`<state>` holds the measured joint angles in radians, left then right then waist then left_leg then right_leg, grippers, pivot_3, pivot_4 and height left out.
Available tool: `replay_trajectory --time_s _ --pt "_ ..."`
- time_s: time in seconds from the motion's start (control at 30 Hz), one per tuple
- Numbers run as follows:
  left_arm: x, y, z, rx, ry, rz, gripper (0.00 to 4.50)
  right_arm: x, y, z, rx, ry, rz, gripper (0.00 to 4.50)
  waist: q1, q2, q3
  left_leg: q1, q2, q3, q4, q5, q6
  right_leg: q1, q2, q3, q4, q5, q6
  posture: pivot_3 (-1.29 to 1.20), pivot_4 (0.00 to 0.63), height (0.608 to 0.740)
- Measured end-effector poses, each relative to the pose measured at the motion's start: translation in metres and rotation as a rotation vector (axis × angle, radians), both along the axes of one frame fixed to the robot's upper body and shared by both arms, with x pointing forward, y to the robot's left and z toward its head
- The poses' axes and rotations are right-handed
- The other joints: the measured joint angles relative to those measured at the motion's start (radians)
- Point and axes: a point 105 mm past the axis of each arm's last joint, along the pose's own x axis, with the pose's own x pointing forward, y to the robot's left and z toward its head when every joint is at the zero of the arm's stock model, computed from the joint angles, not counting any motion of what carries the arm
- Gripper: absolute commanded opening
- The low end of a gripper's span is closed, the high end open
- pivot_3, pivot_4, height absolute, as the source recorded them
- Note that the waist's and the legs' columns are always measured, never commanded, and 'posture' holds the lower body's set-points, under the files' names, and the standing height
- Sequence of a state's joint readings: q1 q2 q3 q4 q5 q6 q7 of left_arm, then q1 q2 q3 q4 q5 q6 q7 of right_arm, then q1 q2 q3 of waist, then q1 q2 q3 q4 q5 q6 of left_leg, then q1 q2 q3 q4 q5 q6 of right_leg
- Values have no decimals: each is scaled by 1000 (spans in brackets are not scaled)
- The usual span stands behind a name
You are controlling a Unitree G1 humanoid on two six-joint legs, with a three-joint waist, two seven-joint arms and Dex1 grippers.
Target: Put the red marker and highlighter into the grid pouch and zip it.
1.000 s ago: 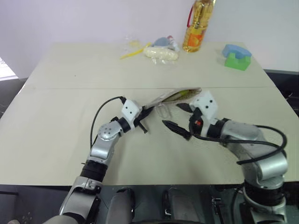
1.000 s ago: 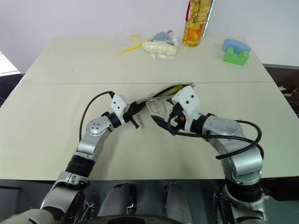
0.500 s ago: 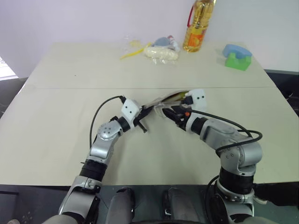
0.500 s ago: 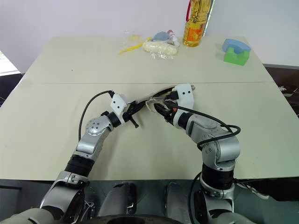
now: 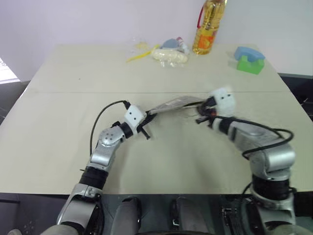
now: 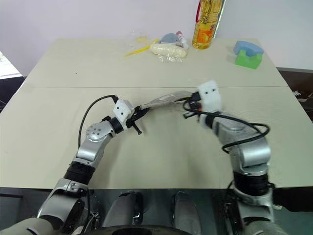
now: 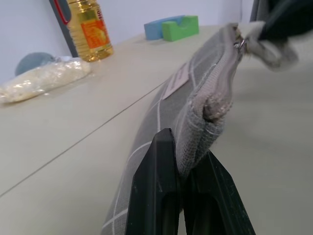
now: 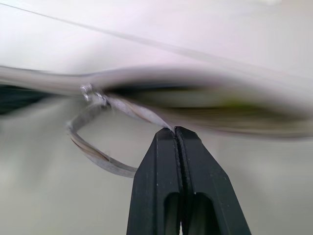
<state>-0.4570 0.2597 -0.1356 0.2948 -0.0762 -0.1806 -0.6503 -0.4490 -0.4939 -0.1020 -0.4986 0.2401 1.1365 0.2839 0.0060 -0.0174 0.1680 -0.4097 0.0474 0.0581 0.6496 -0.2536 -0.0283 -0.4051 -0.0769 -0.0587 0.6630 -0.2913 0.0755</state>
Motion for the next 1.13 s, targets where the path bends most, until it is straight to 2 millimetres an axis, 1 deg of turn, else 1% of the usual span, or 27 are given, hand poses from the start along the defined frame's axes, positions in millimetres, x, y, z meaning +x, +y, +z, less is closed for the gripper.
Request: replay_trajectory --time_s 0.07,0.1,0.23,0.27,0.33,0.37,0.43,0.47,0.53,0.57,0.6,0.63,0.73,0.87,0.97,1.03,1.13 --pt "0 6 2 18 -22 2 0 3 -27 11 -82 -47 -92 30 -2 0 0 0 0 0 0 0 0 0 0 0 0 0 0 0 150 740" --pt "0 7 3 25 -28 -1 0 4 -35 14 -95 -62 -116 30 -3 0 0 0 0 0 -1 0 0 0 0 0 0 0 0 0 150 740" --pt "-4 11 0 48 -34 -16 0 6 -45 17 -121 -77 -132 30 -5 0 0 0 1 1 -1 0 0 0 1 0 0 0 0 0 150 740" --pt "-6 14 -2 56 -31 -17 0 5 -48 16 -137 -70 -131 30 -3 0 0 0 1 1 -1 0 0 0 1 0 0 0 0 0 150 740" --pt "-8 15 -5 64 -22 -23 0 2 -48 11 -145 -47 -104 30 -2 0 0 0 1 1 -1 0 0 0 1 0 -1 0 0 0 150 740" --pt "-9 17 -7 63 -13 -24 0 -1 -47 5 -144 -23 -80 273 -1 0 0 0 1 1 -1 0 0 0 0 0 -1 0 0 0 150 740" --pt "-12 22 -13 66 15 -27 713 -8 -44 -7 -135 33 -24 944 -3 0 0 0 1 1 -1 0 0 0 0 0 -1 0 0 0 150 740" --pt "-13 24 -16 67 36 -25 1058 -11 -41 -11 -122 55 2 1423 -4 0 0 0 1 0 -1 0 0 0 0 0 -1 0 0 0 150 740" --pt "-17 29 -23 73 75 -30 2043 -19 -36 -19 -103 95 58 2449 -4 0 0 0 1 0 -1 0 0 0 1 0 -1 0 0 0 150 740" --pt "-19 31 -26 76 90 -28 2460 -22 -36 -22 -101 108 72 2858 -4 0 0 0 1 0 -1 0 0 0 0 0 -1 0 0 0 150 740" --pt "-21 36 -28 68 108 -15 3117 -26 -38 -26 -98 124 81 3526 -2 0 0 0 1 0 -1 0 0 0 0 0 -1 0 0 0 150 740" --pt "-22 41 -28 62 119 0 3168 -28 -41 -27 -95 129 79 3965 -2 0 0 0 1 0 -1 0 0 0 0 0 -1 0 0 0 150 740" --pt "-25 64 -30 42 154 58 3168 -36 -48 -31 -69 131 94 3965 -1 0 0 0 1 0 -1 0 0 0 0 0 -1 0 0 0 150 740" --pt "-32 98 -43 15 250 177 3168 -48 -57 -31 -3 78 126 3965 0 0 0 0 1 0 -1 0 0 0 0 0 -1 0 0 0 150 740" --pt "-33 123 -45 5 275 276 3168 -57 -66 -38 16 55 129 3965 3 0 0 1 1 1 -1 0 0 0 0 1 -1 0 0 0 150 740" --pt "-33 132 -45 4 282 315 3168 -58 -72 -37 43 32 118 3965 1 0 0 1 1 1 0 0 0 0 0 1 -1 0 0 0 150 740" --pt "-36 135 -45 10 282 336 3168 -60 -74 -38 70 12 122 3965 1 0 0 2 2 1 -1 0 0 1 0 1 -1 0 0 0 150 740"
